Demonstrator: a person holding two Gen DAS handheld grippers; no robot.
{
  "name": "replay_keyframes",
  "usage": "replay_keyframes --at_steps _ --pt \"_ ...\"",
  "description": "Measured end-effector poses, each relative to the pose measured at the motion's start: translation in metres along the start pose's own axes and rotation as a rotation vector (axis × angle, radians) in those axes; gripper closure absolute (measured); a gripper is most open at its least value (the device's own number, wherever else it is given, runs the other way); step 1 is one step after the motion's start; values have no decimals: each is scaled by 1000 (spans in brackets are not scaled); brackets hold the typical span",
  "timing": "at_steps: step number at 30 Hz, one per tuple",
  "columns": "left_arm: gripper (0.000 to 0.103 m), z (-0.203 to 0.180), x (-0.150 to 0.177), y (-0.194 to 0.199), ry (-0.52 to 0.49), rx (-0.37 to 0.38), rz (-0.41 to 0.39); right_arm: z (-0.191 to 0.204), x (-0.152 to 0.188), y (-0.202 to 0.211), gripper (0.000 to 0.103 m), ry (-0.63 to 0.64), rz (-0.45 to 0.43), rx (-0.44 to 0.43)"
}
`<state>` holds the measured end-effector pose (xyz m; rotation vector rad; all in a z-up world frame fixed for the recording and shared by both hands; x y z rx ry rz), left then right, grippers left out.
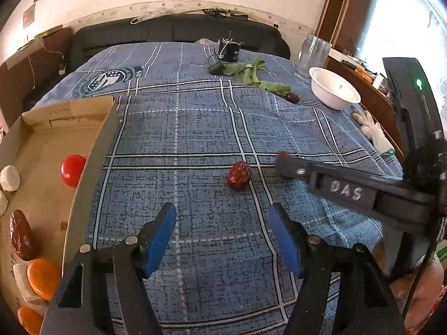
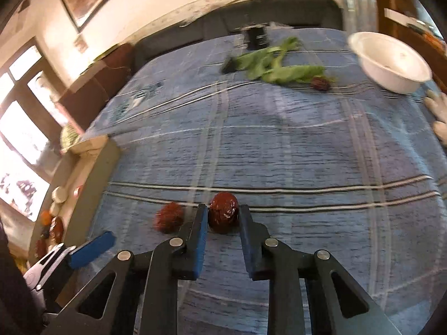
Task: Organize fruits
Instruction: 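Grasp a red date with the right tool while the left tool grasps the other date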
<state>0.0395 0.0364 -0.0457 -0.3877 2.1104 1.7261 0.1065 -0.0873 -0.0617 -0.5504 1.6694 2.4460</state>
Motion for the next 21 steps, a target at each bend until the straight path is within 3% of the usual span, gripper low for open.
replay_keyframes --at_steps 7,15,20,21 --pt "35 2 -4 2 17 21 -22 -51 3 29 79 -83 -70 173" --pt "35 0 -23 -9 2 -37 19 -63 3 30 79 -84 -52 162" --pt "43 -17 -29 -30 -41 -33 65 -67 5 25 78 -86 -38 162" --pt "49 -22 -30 -32 -63 -35 63 -67 5 25 78 -86 -39 163"
Point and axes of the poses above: each gripper's, at about its wrist camera, not at the fingertips, and y roughly against the way its jaws point, z to its left, x to its underside, the point moved 8 cm from there along -y, roughly the way its jaws point, and after that the axes turned 13 degrees about z, right-handed, at the moved point
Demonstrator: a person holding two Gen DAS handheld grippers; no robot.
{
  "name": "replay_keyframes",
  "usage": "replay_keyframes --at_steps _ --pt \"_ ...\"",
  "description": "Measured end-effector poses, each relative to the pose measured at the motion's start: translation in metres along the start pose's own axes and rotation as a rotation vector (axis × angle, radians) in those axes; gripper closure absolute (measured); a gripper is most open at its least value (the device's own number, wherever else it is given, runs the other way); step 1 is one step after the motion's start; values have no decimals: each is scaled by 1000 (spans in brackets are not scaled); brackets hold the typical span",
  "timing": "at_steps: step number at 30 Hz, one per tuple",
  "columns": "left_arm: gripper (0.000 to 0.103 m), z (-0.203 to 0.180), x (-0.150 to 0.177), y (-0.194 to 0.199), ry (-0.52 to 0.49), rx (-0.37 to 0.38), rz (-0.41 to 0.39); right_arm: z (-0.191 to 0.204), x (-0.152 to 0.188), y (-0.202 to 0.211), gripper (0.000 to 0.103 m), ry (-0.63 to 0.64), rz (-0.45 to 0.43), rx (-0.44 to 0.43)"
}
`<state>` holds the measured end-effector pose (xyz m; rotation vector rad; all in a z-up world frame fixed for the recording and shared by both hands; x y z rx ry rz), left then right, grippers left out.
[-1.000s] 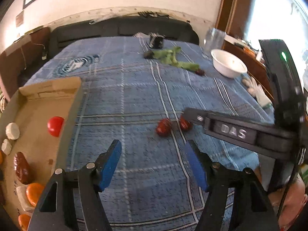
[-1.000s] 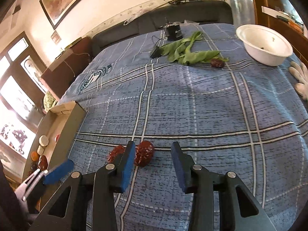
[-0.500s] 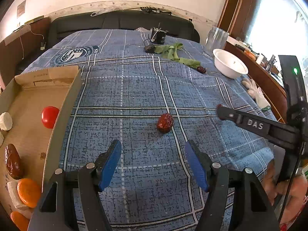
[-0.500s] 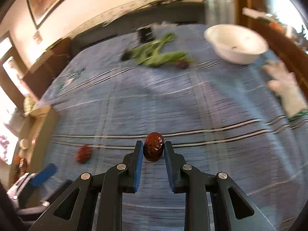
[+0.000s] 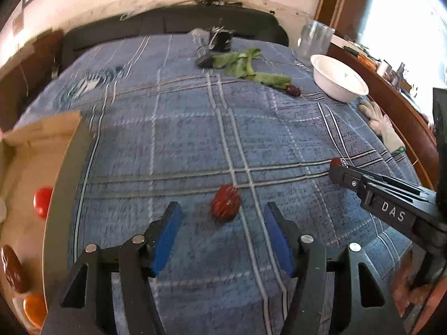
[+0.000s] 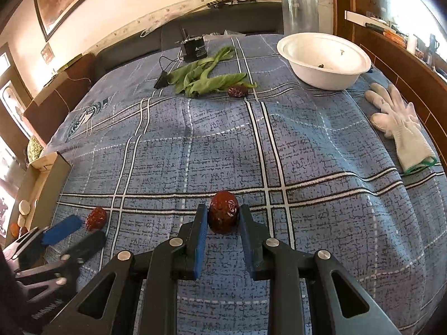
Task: Organize fruits
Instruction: 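Grasp a red date with the right tool while the left tool grasps the other date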
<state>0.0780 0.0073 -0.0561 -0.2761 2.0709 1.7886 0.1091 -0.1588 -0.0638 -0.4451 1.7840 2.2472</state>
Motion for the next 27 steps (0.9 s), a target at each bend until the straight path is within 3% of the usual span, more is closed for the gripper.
replay_keyframes --at_steps 2,3,14,27 --pt "69 -5 0 -1 -29 -3 -7 0 0 0 78 2 -4 3" --pt "85 -7 0 -2 -36 -1 -3 1 0 -1 78 3 -5 5" --pt "84 3 8 6 29 149 -28 7 -2 6 79 -23 -43 -93" --pt "84 -6 12 25 -12 108 -89 12 0 12 79 -26 -72 -98"
Point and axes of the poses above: each gripper's, at about its wrist camera, not at the fingertips, and y roughly against the way its jaws point, z to its left, x to its underside, the point moved 8 cm from there along -y, roughly the way its jaws point, and after that the axes turned 13 degrees about z, right-handed, at the moved point
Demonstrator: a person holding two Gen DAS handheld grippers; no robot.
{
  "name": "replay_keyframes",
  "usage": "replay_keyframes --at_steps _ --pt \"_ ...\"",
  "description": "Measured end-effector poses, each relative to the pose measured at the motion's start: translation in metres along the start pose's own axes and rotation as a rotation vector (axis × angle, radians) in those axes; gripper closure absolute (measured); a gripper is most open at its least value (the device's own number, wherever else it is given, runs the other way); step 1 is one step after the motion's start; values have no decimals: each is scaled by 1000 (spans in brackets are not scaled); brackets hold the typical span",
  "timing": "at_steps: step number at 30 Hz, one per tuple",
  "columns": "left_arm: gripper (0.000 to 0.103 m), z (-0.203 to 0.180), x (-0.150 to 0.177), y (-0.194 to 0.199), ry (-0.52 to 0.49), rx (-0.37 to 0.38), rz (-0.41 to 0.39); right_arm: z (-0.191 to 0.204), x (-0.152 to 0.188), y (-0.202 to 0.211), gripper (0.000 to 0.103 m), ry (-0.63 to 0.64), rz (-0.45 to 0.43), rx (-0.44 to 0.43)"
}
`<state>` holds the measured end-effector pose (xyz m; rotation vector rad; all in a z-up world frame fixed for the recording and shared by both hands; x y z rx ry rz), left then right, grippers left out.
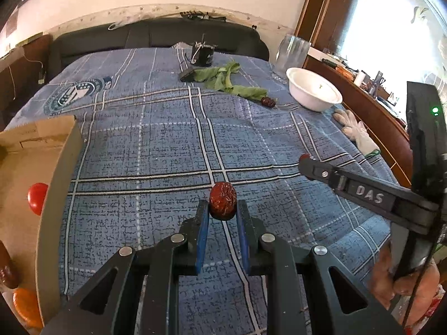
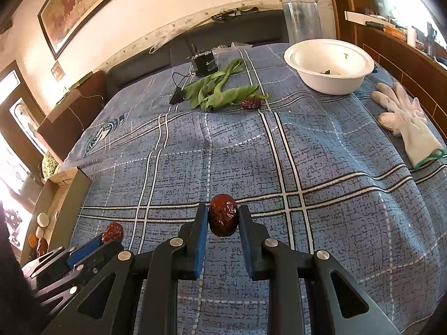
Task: Organize fruits
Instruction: 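Grasp a red date with the right tool while the left tool grasps the other date, then carry both red dates into the tray and open both tools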
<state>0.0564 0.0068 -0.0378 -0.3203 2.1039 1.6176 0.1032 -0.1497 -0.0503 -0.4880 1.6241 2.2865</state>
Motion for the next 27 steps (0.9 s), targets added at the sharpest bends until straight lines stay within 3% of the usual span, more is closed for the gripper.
replay_keyframes --at_steps 7,11,17,20,27 --pt "84 29 23 58 115 21 -37 18 6 10 79 69 -36 62" --pt "84 80 48 98 199 -43 -66 39 12 21 79 120 -49 69" --pt "84 176 83 136 394 -191 -104 103 26 34 79 222 -21 -30" --pt "84 214 98 147 479 -220 -110 143 35 30 79 285 16 -89" --pt "84 241 109 141 520 -240 -82 233 55 5 78 407 115 -194"
Point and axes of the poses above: each gripper's, at about its wrist camera, not at the fingertips, and y roughly against the way its jaws point, z to its left, x to its underside, the point moved 8 cm from there along -y, roughly the way its jaws point, and after that the axes turned 13 degrees about z, right-handed, at the moved point
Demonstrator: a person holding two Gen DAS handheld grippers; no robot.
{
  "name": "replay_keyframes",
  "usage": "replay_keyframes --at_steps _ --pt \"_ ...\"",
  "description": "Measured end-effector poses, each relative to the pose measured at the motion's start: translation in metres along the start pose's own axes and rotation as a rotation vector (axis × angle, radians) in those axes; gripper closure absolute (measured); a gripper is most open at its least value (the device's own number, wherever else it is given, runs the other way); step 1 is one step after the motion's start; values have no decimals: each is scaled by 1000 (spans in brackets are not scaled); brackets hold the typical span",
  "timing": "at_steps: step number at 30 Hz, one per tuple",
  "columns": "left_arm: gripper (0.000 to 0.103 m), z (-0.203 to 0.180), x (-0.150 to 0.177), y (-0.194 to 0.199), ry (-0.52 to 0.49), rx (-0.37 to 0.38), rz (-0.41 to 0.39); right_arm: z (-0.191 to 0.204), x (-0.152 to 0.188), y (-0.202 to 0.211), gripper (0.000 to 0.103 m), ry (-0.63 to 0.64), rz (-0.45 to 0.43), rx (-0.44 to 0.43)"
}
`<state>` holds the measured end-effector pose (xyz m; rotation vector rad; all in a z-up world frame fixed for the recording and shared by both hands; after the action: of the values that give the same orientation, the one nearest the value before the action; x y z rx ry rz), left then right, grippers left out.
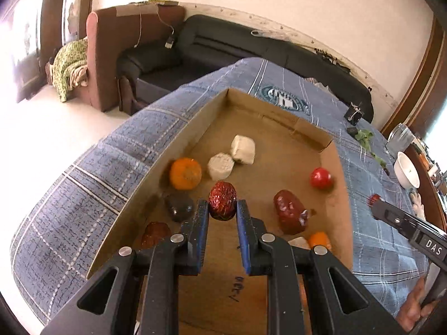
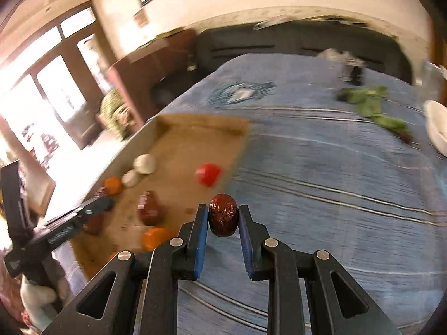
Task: Organize fruits
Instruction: 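Carry both red dates into the tray and open both tools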
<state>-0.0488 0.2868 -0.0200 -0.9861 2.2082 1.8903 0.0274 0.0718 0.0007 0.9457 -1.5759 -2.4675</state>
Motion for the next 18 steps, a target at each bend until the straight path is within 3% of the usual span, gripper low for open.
replay_keyframes --at_steps 4,11,15,18 --pt "84 -1 1 -15 -10 23 39 35 -11 -37 78 64 68 -1" --pt "83 -5 2 -25 -9 52 68 50 -21 -78 78 44 141 -25" --pt "61 -3 1 -23 -1 64 57 50 -26 -83 78 35 146 -23" --pt "56 -2 0 -19 5 74 42 51 -29 -79 77 37 130 -16"
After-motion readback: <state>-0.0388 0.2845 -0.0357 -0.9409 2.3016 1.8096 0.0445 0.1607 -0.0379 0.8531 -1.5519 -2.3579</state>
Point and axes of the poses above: each gripper's, at about its wrist camera, not at the fingertips, and y roughly against the way its jaws point, z to its left, x to its underside, the point moved 8 cm from there along -y, roughly the way its jaws point, and after that the axes turned 13 degrees about z, right-handed, at the moved point
